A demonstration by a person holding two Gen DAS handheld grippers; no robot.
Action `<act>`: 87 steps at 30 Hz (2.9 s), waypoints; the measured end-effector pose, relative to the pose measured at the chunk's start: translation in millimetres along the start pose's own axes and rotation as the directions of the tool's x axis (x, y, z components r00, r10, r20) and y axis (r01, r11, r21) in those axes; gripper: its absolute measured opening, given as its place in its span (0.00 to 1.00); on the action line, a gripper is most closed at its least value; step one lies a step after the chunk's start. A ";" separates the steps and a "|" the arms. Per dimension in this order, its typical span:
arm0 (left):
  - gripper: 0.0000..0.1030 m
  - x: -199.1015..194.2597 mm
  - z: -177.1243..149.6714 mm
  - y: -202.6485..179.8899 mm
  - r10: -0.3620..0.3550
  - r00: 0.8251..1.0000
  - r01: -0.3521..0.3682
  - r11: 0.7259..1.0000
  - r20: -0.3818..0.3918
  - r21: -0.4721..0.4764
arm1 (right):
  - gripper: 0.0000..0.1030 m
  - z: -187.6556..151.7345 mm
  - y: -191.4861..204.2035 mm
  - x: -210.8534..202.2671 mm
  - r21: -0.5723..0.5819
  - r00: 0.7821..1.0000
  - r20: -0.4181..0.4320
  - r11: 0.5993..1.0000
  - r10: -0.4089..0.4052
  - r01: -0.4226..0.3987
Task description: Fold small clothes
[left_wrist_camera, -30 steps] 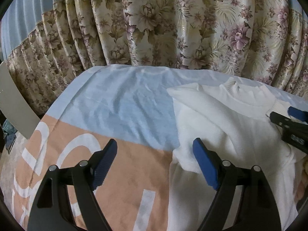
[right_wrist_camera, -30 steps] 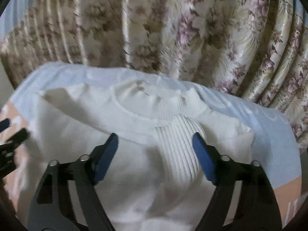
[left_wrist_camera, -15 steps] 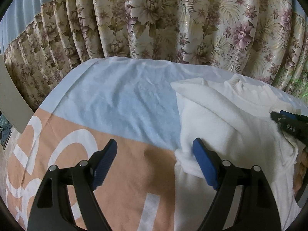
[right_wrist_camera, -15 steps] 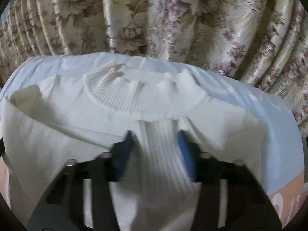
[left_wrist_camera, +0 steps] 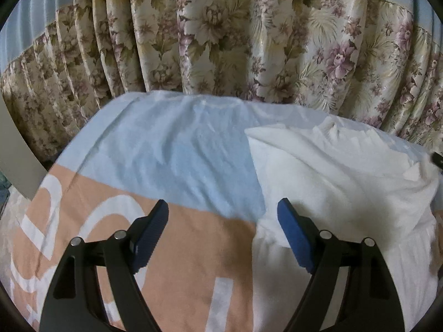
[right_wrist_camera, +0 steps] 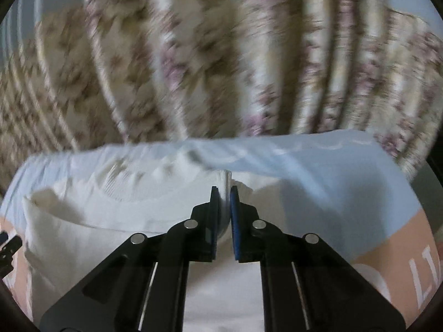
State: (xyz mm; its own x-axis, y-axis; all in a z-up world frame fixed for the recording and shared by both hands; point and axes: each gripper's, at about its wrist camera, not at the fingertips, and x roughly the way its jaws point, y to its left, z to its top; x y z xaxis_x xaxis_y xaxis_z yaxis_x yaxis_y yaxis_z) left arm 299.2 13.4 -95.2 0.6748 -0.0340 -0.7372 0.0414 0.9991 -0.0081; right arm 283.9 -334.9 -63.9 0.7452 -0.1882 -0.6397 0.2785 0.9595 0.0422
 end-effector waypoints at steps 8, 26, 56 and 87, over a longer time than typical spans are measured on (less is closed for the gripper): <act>0.79 2.7 25.2 -19.9 -0.037 0.999 0.037 0.999 -0.021 0.001 | 0.08 -13.0 -67.9 3.6 0.137 0.999 -0.008 0.990 0.035 -0.034; 0.89 52.1 8.9 -44.0 0.214 0.971 -0.211 0.977 -0.109 0.037 | 0.10 -33.8 -61.1 6.6 0.113 0.992 -0.035 0.987 0.121 -0.116; 0.89 -74.7 -57.7 -21.6 0.095 0.995 -0.095 0.995 0.001 0.001 | 0.53 -95.7 -80.7 -92.3 -0.040 0.997 -0.073 0.999 0.019 -0.022; 0.89 -183.8 -248.5 -27.9 0.086 0.996 -0.086 0.996 0.007 0.037 | 0.53 -269.5 -82.7 -230.5 -0.016 0.984 -0.155 0.996 0.090 -0.093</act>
State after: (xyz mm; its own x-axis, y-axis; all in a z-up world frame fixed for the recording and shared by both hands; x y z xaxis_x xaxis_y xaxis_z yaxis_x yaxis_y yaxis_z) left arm -9.1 -2.1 -127.4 0.6813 0.0517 -0.7301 0.0102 0.9967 0.0801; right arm -74.2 -314.5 -126.8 0.6644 -0.0666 -0.7444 0.1981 0.9761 0.0895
